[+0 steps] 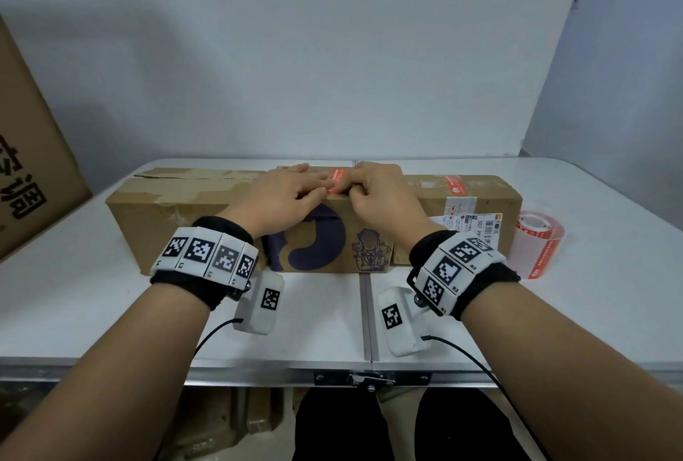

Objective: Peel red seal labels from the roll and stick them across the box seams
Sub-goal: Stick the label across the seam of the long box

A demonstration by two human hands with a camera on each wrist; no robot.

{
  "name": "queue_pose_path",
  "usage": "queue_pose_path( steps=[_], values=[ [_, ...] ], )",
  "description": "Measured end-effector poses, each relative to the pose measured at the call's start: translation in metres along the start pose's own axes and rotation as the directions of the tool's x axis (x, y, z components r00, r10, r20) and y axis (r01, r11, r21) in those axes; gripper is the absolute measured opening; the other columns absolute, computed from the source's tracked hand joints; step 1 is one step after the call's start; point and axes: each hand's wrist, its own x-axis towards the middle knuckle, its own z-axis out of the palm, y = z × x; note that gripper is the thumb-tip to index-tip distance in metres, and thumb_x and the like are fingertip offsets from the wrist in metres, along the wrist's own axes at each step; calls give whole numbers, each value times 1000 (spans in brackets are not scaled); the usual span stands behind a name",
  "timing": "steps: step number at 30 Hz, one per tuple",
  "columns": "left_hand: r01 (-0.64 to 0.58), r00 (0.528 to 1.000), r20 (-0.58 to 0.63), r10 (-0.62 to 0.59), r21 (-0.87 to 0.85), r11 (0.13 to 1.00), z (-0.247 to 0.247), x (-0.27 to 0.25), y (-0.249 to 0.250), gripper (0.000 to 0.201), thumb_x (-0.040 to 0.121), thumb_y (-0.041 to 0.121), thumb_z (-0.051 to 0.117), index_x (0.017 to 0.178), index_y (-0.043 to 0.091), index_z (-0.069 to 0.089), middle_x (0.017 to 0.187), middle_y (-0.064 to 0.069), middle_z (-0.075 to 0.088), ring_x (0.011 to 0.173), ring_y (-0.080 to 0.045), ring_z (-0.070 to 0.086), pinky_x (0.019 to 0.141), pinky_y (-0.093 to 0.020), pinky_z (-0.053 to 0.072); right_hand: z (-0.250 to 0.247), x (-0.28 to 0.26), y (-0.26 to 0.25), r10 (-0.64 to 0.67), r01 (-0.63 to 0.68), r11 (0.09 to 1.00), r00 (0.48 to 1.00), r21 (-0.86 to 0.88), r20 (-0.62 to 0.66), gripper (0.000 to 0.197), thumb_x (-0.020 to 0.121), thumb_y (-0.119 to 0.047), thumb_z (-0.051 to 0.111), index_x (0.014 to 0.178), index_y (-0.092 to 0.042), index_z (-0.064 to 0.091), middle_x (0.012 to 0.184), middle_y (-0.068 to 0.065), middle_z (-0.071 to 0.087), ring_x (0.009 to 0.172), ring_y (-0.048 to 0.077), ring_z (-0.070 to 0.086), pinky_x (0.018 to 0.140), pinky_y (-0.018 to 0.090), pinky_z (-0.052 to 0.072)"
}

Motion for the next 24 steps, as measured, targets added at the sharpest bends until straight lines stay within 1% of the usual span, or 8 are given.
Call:
queue_pose_path(
  steps=[6,9,13,15,17,19,22,24],
  values=[
    [-69,995,-68,72,38,997,-4,-10,0,34,97,43,44,128,38,58,139,18,53,135,-8,43,110,-38,38,2,1,2,0,0,1000,1000,22,-20,37,81,0,45,88,-16,77,93,0,69,86,16,59,77,21,38],
    [-86,988,-128,90,35,996,-4,-14,5,30,97,40,48,122,36,63,135,17,57,126,-6,52,98,-27,43,3,3,3,21,-21,999,1000,30,-4,37,82,1,44,88,-15,76,94,0,67,84,14,55,75,22,37],
    [-63,977,-205,60,-11,998,-1,-17,9,27,95,38,53,116,33,69,128,18,62,114,-4,59,76,-14,38,3,4,3,33,-33,997,999,69,2,36,82,2,44,87,-14,76,87,-6,61,82,12,53,75,22,36],
    [-61,971,-235,48,-45,997,1,-17,9,24,93,36,56,112,32,71,123,18,65,106,-2,62,69,-3,33,4,3,3,22,-22,997,1000,71,-3,36,81,2,44,86,-14,76,89,-4,64,82,12,54,75,22,36],
    [-60,962,-268,45,-48,997,0,-17,11,22,92,33,59,108,31,73,118,18,68,96,1,62,64,0,33,3,3,4,13,-13,997,1000,70,-5,37,82,2,44,87,-14,77,94,2,68,83,13,55,76,23,37],
    [-63,958,-281,48,-42,997,1,-17,11,20,91,34,60,105,32,74,113,18,71,97,-2,65,68,-5,39,2,3,3,7,-6,998,1000,67,-4,38,81,2,43,87,-14,77,96,4,69,86,17,58,77,24,39],
    [-27,953,-304,-5,-101,994,3,-19,8,20,88,43,58,97,37,74,97,15,76,92,-8,69,76,-33,54,1,3,4,-4,4,998,1000,57,5,39,81,2,43,89,-15,77,96,3,69,90,19,61,78,24,41],
    [6,924,-371,-87,-212,977,4,-19,8,23,85,48,55,92,37,74,86,15,76,86,-7,69,75,-38,56,0,2,7,-1,-1,996,1000,91,27,40,82,3,42,92,-15,77,93,0,67,91,16,60,77,18,41]
  ],
)
